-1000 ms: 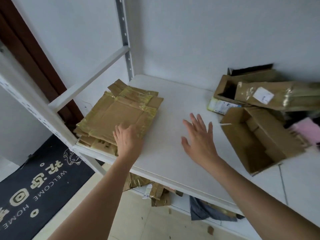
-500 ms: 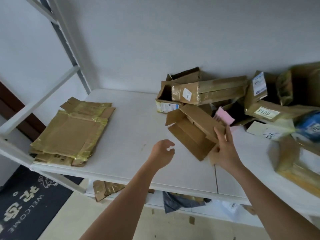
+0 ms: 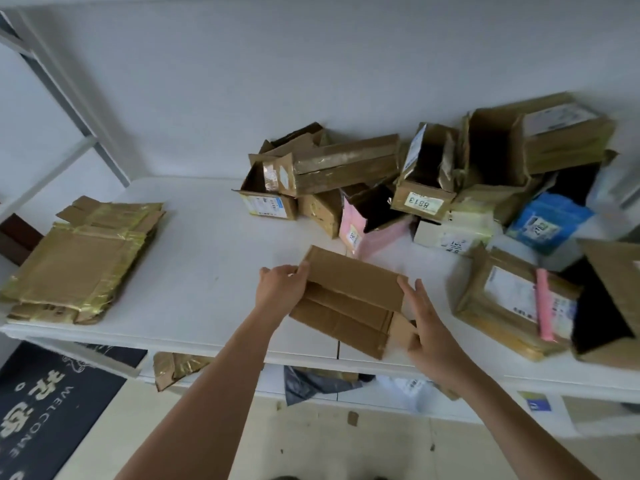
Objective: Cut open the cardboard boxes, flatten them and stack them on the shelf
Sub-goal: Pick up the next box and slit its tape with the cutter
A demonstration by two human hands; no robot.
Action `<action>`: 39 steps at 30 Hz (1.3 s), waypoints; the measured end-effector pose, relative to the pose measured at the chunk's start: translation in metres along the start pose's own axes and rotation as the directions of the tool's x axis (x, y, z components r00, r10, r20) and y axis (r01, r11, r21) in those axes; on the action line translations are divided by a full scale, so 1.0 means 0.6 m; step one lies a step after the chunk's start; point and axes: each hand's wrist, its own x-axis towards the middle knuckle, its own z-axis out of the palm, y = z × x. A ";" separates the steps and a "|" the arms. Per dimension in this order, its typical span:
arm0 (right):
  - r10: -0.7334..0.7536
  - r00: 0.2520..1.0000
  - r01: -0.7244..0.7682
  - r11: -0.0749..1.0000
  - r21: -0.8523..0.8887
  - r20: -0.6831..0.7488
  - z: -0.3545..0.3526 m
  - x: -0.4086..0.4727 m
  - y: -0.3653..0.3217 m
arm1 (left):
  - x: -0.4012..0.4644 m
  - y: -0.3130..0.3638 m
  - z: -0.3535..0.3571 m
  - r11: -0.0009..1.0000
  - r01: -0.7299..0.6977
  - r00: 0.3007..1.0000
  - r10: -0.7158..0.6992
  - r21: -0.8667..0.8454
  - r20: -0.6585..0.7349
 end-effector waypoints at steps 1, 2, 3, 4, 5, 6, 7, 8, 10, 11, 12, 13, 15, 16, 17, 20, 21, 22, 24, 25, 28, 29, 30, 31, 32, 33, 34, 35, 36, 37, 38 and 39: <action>0.004 0.999 -0.007 0.993 0.115 0.032 -0.008 -0.002 0.007 | -0.005 0.007 0.011 1.000 -0.015 1.000 0.016 0.012 -0.016; 0.023 0.998 -0.039 0.964 0.264 0.065 -0.016 0.000 0.014 | -0.009 0.012 0.021 1.000 -0.021 0.999 0.021 0.009 -0.037; 0.076 0.993 -0.107 0.903 0.415 0.091 -0.023 0.003 0.018 | -0.012 0.014 0.029 1.000 -0.013 0.998 0.012 -0.018 -0.060; 0.156 0.982 -0.190 0.827 0.529 0.109 -0.031 0.008 0.019 | -0.015 0.015 0.036 0.997 0.003 0.997 -0.009 -0.071 -0.077; 0.250 0.960 -0.275 0.766 0.581 0.124 -0.037 0.012 0.020 | -0.017 0.014 0.042 0.990 0.027 0.995 -0.040 -0.140 -0.087; 0.324 0.935 -0.346 0.735 0.583 0.146 -0.043 0.017 0.022 | -0.020 0.012 0.048 0.980 0.045 0.993 -0.064 -0.193 -0.095; 0.356 0.918 -0.391 0.742 0.545 0.174 -0.046 0.017 0.026 | -0.022 0.008 0.054 0.976 0.046 0.992 -0.069 -0.214 -0.101; 0.349 0.916 -0.400 0.756 0.518 0.198 -0.047 0.017 0.031 | -0.026 0.005 0.059 0.976 0.031 0.992 -0.057 -0.217 -0.112; 0.312 0.934 -0.354 0.757 0.549 0.172 -0.054 0.014 0.031 | -0.032 0.000 0.065 0.971 -0.028 0.992 -0.002 -0.237 -0.124; 0.301 0.945 -0.316 0.748 0.583 0.126 -0.061 0.011 0.028 | -0.035 -0.002 0.064 0.961 -0.063 0.992 0.031 -0.270 -0.120; 0.286 0.955 -0.270 0.746 0.609 0.073 -0.070 0.009 0.023 | -0.038 -0.004 0.062 0.945 -0.089 0.993 0.058 -0.315 -0.105; 0.253 0.967 -0.214 0.761 0.612 0.023 -0.079 0.005 0.019 | -0.039 -0.006 0.059 0.929 -0.100 0.994 0.078 -0.357 -0.077; 0.141 0.989 -0.092 0.820 0.564 -0.045 -0.092 -0.004 0.015 | -0.039 -0.016 0.059 0.931 -0.077 0.997 0.075 -0.356 -0.020; 0.082 0.994 -0.036 0.874 0.484 -0.074 -0.095 -0.007 0.015 | -0.039 -0.021 0.062 0.950 -0.043 0.999 0.048 -0.309 0.008; 0.030 0.995 0.007 0.932 0.363 -0.096 -0.095 -0.009 0.017 | -0.041 -0.026 0.065 0.966 -0.002 0.999 0.012 -0.258 0.037; -0.043 0.993 0.059 0.987 0.150 -0.112 -0.080 0.000 0.022 | -0.045 -0.035 0.073 0.942 0.114 0.992 -0.088 -0.315 0.095; -0.036 0.994 0.050 0.989 0.138 -0.106 -0.073 0.002 0.025 | -0.046 -0.035 0.074 0.916 0.139 0.989 -0.110 -0.376 0.098; -0.023 0.996 0.035 0.991 0.132 -0.090 -0.067 0.003 0.029 | -0.046 -0.034 0.076 0.891 0.156 0.987 -0.126 -0.428 0.098; 0.013 0.999 -0.009 0.993 0.116 -0.041 -0.053 0.003 0.040 | -0.047 -0.033 0.080 0.875 0.173 0.984 -0.141 -0.451 0.105; 0.022 0.999 -0.018 0.993 0.117 -0.033 -0.047 0.004 0.043 | -0.046 -0.032 0.082 0.889 0.167 0.985 -0.135 -0.427 0.105; 0.009 0.996 0.007 0.984 0.176 -0.091 -0.043 0.015 0.047 | -0.046 -0.028 0.091 0.931 0.099 0.994 -0.075 -0.351 0.081; 0.012 0.995 0.007 0.979 0.203 -0.096 -0.044 0.021 0.046 | -0.045 -0.026 0.094 0.935 0.086 0.996 -0.068 -0.344 0.065; 0.020 0.996 0.000 0.971 0.238 -0.083 -0.046 0.026 0.044 | -0.044 -0.025 0.095 0.938 0.077 0.997 -0.066 -0.339 0.045; 0.031 0.997 -0.012 0.959 0.283 -0.065 -0.048 0.029 0.042 | -0.041 -0.023 0.096 0.941 0.071 0.997 -0.065 -0.330 0.028; 0.049 0.997 -0.027 0.946 0.323 -0.059 -0.050 0.031 0.042 | -0.039 -0.023 0.096 0.946 0.065 0.998 -0.063 -0.319 0.016; 0.064 0.995 -0.033 0.944 0.329 -0.081 -0.054 0.032 0.043 | -0.037 -0.023 0.096 0.950 0.058 0.998 -0.059 -0.305 0.006; 0.079 0.989 -0.038 0.955 0.295 -0.128 -0.058 0.031 0.046 | -0.035 -0.025 0.096 0.956 0.051 0.999 -0.053 -0.288 -0.001; 0.091 0.981 -0.049 0.971 0.235 -0.171 -0.061 0.029 0.051 | -0.034 -0.027 0.098 0.962 0.044 0.999 -0.046 -0.269 -0.003; 0.111 0.977 -0.077 0.980 0.186 -0.181 -0.061 0.024 0.058 | -0.033 -0.029 0.100 0.967 0.039 0.999 -0.039 -0.254 0.002; 0.146 0.977 -0.119 0.978 0.169 -0.157 -0.058 0.018 0.065 | -0.032 -0.032 0.103 0.970 0.036 0.999 -0.033 -0.242 0.016; 0.195 0.975 -0.172 0.966 0.192 -0.110 -0.050 0.011 0.075 | -0.031 -0.033 0.107 0.972 0.031 0.999 -0.023 -0.233 0.036; 0.252 0.966 -0.230 0.938 0.259 -0.054 -0.039 0.001 0.081 | -0.030 -0.035 0.111 0.975 0.018 0.998 -0.005 -0.223 0.059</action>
